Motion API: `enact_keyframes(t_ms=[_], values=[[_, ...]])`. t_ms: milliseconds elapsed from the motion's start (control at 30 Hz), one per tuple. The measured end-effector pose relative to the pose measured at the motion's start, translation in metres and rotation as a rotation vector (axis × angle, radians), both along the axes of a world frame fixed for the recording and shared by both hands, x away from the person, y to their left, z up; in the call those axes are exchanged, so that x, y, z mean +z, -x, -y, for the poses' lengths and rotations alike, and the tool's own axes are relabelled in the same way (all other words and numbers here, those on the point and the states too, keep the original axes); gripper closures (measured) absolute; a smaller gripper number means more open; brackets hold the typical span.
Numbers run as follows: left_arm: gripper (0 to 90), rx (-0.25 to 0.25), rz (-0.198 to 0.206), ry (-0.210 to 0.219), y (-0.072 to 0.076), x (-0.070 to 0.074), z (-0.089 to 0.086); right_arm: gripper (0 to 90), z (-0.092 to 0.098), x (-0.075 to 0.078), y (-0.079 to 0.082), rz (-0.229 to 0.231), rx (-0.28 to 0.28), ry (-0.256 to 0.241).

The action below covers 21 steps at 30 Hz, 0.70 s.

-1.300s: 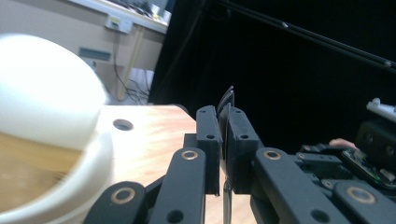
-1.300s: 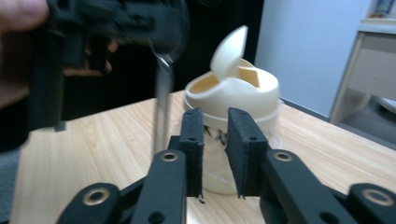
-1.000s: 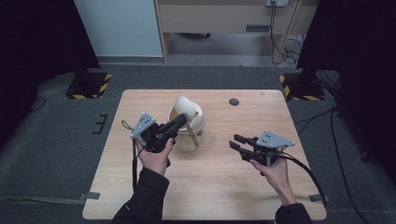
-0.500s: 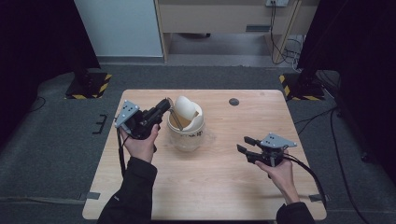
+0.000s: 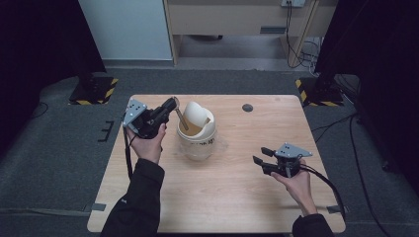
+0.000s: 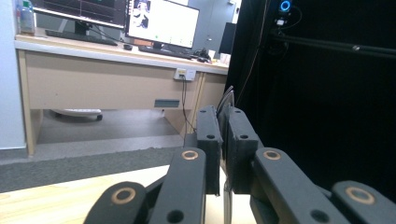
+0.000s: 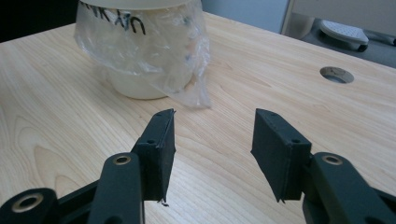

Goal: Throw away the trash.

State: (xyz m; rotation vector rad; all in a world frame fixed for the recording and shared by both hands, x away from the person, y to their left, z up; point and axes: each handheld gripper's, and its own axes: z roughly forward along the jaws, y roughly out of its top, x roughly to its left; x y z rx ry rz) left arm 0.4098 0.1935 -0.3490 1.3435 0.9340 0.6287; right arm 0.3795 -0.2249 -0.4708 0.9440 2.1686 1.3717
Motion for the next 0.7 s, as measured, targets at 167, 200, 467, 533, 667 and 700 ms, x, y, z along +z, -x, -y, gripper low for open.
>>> enact_keyframes(t_ms=[167,200,467,533,667,700], values=[[85.8,0.006,-0.007,-0.014,-0.007,-0.008,0.003,48.1,0.002,-0.003,-0.001,-0.009,-0.012,0.012],[85.8,0.008,-0.008,-0.021,-0.009,-0.011,0.004,47.9,0.002,-0.004,-0.001,-0.009,-0.013,0.015],[85.8,0.007,-0.048,-0.067,-0.017,-0.039,0.01,46.9,0.0,-0.007,-0.003,-0.013,-0.012,0.027],[85.8,0.004,-0.061,-0.066,-0.018,-0.047,0.012,46.7,0.0,-0.007,-0.003,-0.011,-0.014,0.028],[84.7,-0.014,-0.105,-0.073,-0.02,-0.061,0.015,46.1,0.001,-0.006,-0.003,-0.005,-0.019,0.024],[83.0,-0.015,-0.114,-0.078,-0.019,-0.063,0.016,45.7,0.001,-0.006,-0.003,-0.005,-0.019,0.025]])
